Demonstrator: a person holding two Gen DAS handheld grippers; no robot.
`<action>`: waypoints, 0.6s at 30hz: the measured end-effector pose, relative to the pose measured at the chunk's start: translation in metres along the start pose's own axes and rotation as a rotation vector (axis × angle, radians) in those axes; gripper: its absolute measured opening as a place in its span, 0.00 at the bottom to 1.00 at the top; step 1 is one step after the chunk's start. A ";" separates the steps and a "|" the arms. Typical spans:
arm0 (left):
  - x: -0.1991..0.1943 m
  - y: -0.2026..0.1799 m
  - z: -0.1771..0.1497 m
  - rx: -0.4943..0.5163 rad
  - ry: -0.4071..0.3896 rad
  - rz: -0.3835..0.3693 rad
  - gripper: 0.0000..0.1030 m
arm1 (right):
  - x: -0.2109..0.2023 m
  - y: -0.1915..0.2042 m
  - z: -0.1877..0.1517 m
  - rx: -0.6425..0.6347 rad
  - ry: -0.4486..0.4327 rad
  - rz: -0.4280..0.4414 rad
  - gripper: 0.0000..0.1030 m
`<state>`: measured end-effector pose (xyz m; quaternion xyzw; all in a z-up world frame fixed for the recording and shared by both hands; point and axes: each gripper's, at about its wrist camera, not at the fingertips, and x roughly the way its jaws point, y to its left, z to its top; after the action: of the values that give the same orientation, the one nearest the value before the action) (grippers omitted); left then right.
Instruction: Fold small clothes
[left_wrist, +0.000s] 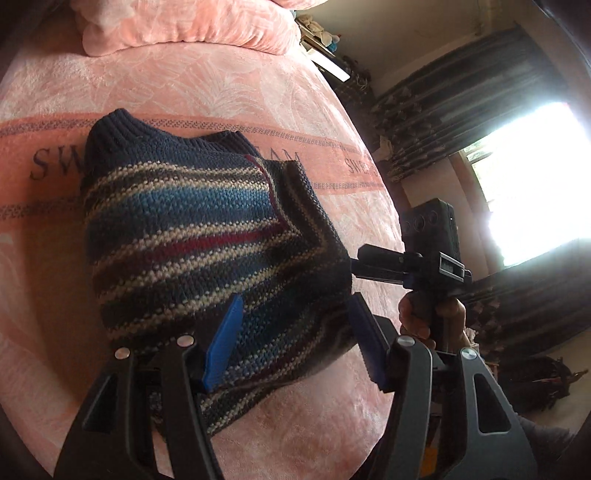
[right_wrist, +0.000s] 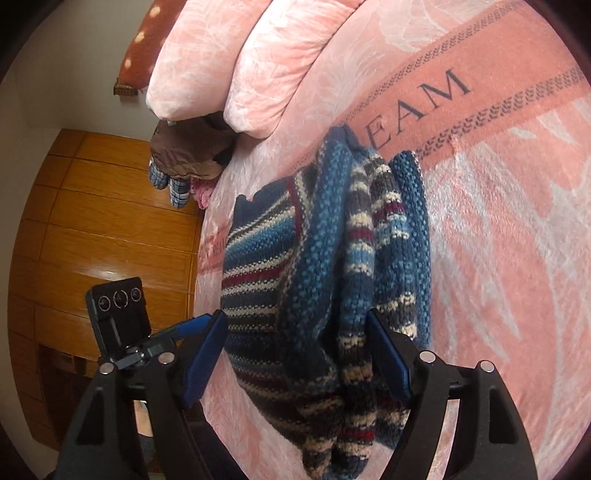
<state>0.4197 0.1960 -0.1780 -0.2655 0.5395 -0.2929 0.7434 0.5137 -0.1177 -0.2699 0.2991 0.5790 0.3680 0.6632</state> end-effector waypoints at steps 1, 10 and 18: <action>0.000 0.004 -0.005 -0.011 -0.005 -0.022 0.57 | 0.005 0.003 0.004 -0.016 0.016 -0.014 0.75; 0.012 0.004 -0.021 -0.027 -0.004 -0.149 0.56 | -0.013 -0.007 0.006 -0.089 -0.022 -0.160 0.20; 0.035 0.022 -0.027 -0.100 0.028 -0.150 0.55 | -0.004 -0.033 -0.005 -0.009 -0.031 -0.146 0.35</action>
<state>0.4056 0.1834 -0.2238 -0.3378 0.5425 -0.3239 0.6977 0.5133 -0.1399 -0.2957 0.2591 0.5872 0.3165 0.6985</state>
